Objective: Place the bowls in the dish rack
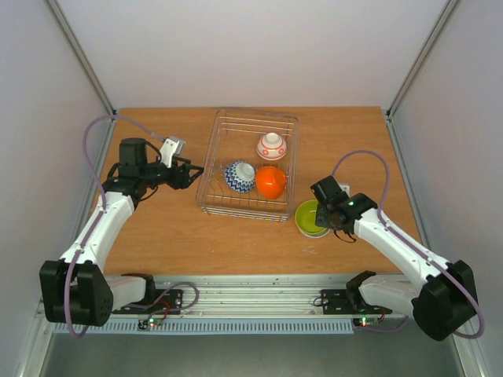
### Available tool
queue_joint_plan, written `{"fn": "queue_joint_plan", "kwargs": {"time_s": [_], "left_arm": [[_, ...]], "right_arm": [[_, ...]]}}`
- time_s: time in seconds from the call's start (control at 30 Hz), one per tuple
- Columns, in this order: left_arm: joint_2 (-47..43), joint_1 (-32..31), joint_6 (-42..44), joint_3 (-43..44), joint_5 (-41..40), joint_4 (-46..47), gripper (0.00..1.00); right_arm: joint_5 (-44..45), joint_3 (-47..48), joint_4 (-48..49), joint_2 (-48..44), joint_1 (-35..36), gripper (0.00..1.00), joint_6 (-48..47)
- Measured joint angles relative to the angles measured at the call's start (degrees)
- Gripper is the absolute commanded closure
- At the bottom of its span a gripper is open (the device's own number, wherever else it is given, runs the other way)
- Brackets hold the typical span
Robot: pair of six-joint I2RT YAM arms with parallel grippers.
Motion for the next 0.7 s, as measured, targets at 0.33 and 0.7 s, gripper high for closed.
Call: {"fn": "queue_joint_plan", "kwargs": {"time_s": [0.33, 0.7], "left_arm": [[-0.02, 0.00, -0.17, 0.00, 0.04, 0.00, 0.34], [-0.02, -0.76, -0.13, 0.02, 3.85, -1.16, 0.33]], "right_arm": [[5.84, 10.14, -7.80, -7.80, 0.00, 0.99, -2.47], [4.17, 24.94, -5.55, 0.24, 5.03, 0.99, -8.22]]}}
